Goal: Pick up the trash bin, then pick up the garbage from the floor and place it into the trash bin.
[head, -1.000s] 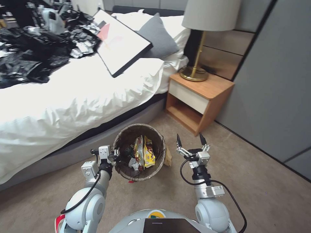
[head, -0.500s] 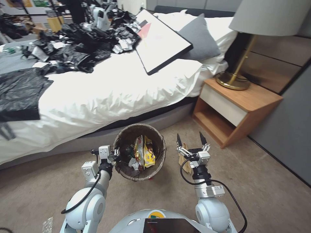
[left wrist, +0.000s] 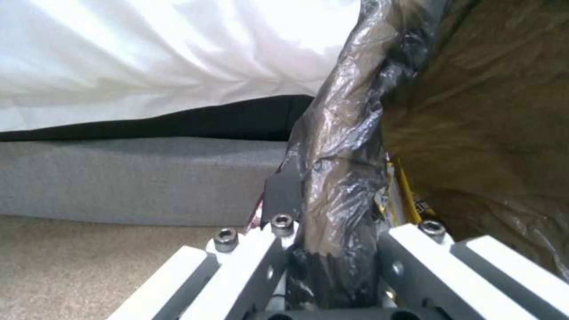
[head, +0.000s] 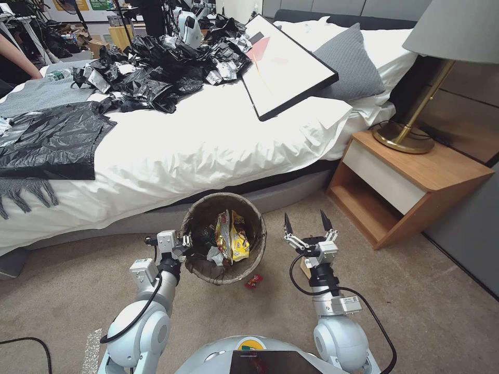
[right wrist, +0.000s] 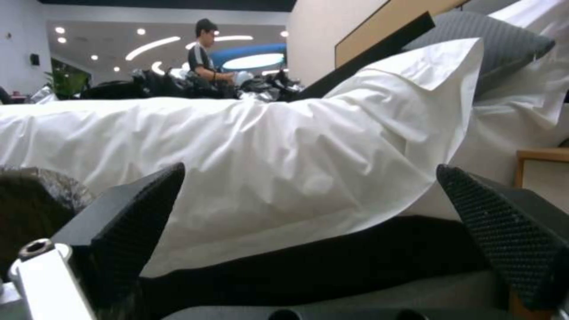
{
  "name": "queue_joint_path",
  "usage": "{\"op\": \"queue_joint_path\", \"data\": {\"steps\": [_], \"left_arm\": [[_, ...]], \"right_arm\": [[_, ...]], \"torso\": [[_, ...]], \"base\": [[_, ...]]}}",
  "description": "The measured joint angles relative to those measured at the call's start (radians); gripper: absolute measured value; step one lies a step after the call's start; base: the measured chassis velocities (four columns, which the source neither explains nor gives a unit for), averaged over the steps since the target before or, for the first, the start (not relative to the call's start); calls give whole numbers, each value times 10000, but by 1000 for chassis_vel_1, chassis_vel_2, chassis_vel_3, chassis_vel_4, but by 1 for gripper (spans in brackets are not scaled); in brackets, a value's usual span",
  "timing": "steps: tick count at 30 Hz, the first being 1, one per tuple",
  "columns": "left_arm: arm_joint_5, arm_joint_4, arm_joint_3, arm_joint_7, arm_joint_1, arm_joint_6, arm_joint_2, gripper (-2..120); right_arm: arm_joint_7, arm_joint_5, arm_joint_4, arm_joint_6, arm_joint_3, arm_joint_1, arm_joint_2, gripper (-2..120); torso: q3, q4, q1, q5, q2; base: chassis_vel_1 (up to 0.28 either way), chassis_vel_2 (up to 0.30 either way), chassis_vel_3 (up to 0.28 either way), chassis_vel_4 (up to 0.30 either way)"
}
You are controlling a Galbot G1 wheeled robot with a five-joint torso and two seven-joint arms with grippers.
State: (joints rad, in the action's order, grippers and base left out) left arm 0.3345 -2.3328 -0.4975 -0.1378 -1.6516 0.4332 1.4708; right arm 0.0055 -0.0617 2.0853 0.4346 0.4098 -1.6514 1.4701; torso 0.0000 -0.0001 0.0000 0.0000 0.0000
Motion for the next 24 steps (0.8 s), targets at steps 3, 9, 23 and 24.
{"op": "queue_joint_path", "data": {"steps": [3,9,23,24], "left_arm": [[-6,0,-10,0,1,-8,-3,2],[-27,0,-8,2,-17,-62,-8,2],[-15,-82,15,-74,-50,-44,-52,2],[-15,-85,2,-77,-62,-37,-58,2]], "right_arm": [[138,48,47,-134,113,119,-17,100],[430,196,119,-587,353,389,-119,100],[1728,-1079,-762,-4991,745,2124,-658,100],[1780,-1427,-1178,-5739,744,2411,-750,100]], "torso": [[0,0,0,0,0],[0,1,0,0,0],[0,1,0,1,0],[0,1,0,1,0]], "base": [[0,0,0,0],[0,0,0,0],[0,0,0,0],[0,0,0,0]]}}
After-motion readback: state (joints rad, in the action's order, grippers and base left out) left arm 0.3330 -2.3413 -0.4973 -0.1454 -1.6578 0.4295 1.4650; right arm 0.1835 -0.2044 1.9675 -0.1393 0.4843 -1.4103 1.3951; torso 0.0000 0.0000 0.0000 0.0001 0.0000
